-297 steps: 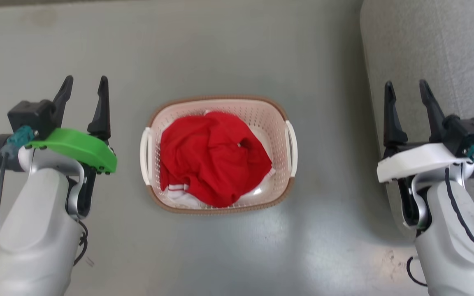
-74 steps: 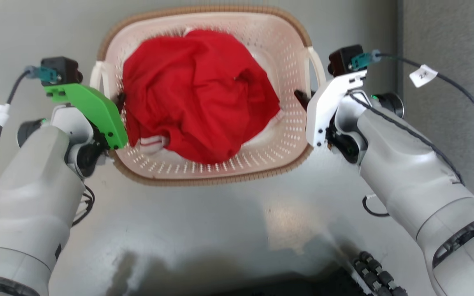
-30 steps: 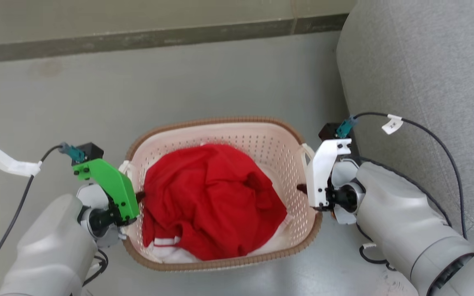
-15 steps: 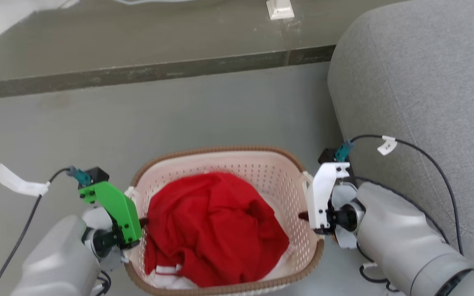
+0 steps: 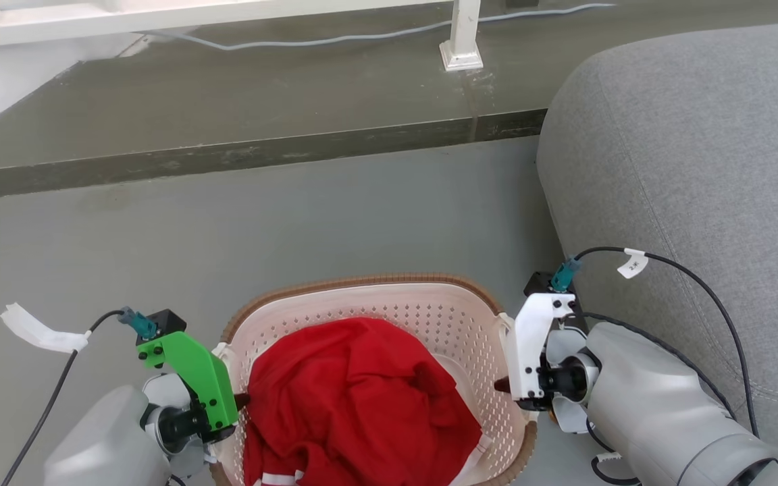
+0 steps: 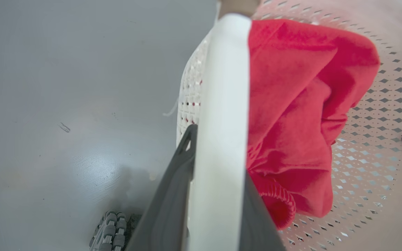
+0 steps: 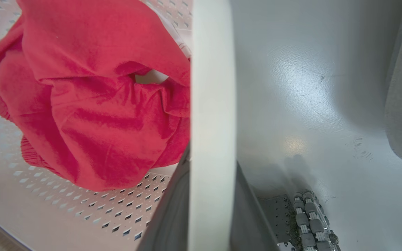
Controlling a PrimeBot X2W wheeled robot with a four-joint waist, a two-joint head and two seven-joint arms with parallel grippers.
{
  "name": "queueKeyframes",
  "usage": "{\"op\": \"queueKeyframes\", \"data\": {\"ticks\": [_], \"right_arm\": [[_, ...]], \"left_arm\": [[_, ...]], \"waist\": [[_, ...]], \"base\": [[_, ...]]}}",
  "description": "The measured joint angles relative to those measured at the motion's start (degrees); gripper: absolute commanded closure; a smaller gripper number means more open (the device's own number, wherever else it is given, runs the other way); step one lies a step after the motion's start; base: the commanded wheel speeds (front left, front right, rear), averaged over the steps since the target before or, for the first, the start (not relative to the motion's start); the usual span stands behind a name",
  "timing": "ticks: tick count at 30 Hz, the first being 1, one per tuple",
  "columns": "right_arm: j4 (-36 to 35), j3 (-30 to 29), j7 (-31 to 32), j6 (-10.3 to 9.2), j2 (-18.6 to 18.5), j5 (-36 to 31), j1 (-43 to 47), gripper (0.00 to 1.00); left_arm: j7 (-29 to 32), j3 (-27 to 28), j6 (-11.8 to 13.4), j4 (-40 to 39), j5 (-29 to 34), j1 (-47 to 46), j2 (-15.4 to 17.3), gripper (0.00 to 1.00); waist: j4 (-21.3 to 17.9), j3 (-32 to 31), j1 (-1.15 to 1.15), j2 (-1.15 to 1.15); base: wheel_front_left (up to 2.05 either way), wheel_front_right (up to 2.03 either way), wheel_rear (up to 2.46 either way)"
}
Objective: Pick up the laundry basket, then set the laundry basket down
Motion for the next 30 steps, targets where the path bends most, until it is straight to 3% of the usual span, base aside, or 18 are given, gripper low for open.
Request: {"op": "queueKeyframes", "data": {"ticks": [30], "right_arm": [[-0.13, 1.03, 0.42, -1.08, -0.04, 1.44, -0.01, 1.0]], "left_arm": [[-0.32, -0.64, 0.0, -0.33, -1.13, 0.37, 0.2, 1.0]], "waist": [[0.55, -0.28, 0.0, 0.0]], "base": [[0.0, 0.0, 0.0]]}}
